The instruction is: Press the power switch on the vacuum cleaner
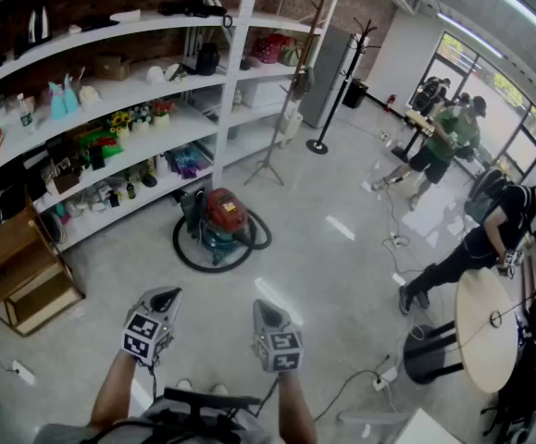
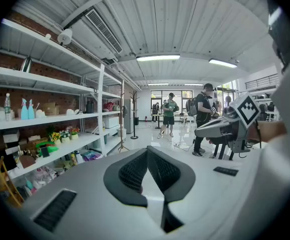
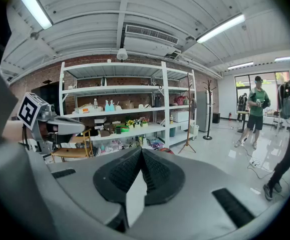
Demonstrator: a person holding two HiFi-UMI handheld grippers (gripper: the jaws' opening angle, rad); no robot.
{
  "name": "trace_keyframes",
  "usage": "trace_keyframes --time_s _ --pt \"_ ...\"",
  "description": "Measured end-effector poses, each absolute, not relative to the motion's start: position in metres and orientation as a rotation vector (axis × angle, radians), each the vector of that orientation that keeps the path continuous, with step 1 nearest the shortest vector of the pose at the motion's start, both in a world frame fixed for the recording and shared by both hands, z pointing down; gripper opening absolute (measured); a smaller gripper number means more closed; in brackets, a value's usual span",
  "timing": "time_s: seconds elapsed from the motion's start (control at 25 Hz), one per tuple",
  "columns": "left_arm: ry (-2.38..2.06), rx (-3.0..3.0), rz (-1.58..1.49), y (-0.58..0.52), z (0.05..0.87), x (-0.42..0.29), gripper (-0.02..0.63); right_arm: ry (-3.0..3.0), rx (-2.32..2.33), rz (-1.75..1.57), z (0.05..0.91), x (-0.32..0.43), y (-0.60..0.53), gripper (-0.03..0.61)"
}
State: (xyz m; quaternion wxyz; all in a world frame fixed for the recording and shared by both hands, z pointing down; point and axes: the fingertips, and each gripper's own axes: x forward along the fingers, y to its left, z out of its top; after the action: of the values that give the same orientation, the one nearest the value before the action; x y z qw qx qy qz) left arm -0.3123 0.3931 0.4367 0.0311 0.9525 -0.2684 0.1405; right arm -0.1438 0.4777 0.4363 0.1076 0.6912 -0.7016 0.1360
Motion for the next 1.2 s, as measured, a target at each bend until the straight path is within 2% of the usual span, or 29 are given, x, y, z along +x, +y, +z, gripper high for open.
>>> trace_keyframes --time_s 1.2 --pt "-0.817 2.931 0.458 0.403 0.444 -0.257 0.009 -2.125 2.026 0.453 0.443 -0.097 0.489 0.012"
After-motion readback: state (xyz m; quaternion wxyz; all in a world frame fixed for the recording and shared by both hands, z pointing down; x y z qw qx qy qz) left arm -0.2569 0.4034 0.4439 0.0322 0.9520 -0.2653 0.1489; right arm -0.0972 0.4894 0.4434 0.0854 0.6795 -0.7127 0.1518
